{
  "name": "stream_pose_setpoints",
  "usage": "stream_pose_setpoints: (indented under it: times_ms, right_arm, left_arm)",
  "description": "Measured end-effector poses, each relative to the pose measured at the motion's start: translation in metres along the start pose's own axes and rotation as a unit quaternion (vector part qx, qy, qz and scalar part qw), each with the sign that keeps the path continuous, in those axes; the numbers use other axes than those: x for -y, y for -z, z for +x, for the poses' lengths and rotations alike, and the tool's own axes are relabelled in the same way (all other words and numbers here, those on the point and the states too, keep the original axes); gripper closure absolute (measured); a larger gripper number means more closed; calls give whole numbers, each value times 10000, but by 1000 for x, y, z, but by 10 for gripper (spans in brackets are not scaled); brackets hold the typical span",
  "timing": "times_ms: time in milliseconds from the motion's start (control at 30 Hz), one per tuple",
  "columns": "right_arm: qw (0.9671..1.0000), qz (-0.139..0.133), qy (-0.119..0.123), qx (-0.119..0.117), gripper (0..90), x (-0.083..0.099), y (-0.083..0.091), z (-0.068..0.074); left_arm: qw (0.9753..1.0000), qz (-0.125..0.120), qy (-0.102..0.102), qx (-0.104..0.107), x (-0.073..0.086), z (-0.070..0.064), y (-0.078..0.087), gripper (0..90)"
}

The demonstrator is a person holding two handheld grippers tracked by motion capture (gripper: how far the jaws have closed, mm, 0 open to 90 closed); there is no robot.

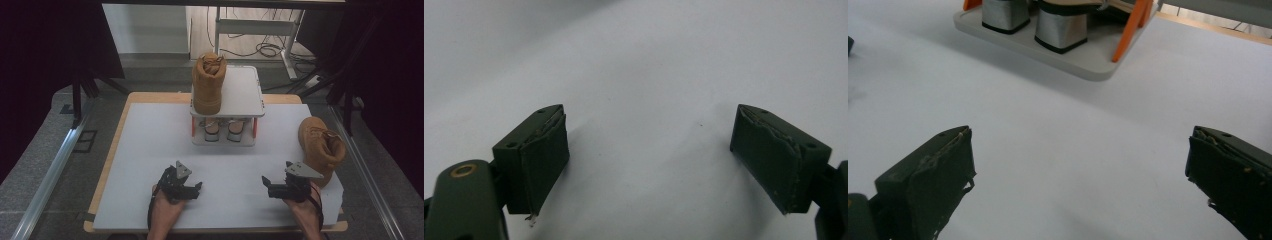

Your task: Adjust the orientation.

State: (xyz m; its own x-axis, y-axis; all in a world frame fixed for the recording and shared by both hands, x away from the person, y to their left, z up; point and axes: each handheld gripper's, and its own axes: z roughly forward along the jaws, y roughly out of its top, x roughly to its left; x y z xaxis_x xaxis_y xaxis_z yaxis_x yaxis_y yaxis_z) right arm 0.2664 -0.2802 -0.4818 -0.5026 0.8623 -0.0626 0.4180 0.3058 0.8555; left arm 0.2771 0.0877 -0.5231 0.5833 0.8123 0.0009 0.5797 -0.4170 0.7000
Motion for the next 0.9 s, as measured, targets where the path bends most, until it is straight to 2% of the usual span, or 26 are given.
stream_pose_setpoints:
  times_ms: [433, 667, 900]
  right_arm:
    - [9983, -131, -364, 442, 0, 22, 31, -16]
    - [9954, -236, -582, 718, 0, 34, 50, -26]
    - [9910, -239, -850, 1008, 0, 42, 62, -41]
  left_arm:
    - [10000, -7, 2, -4, 0, 0, 0, 155]
    - [10000, -5, 4, -1, 0, 0, 0, 155]
    - [10000, -2, 13, 7, 0, 0, 0, 155]
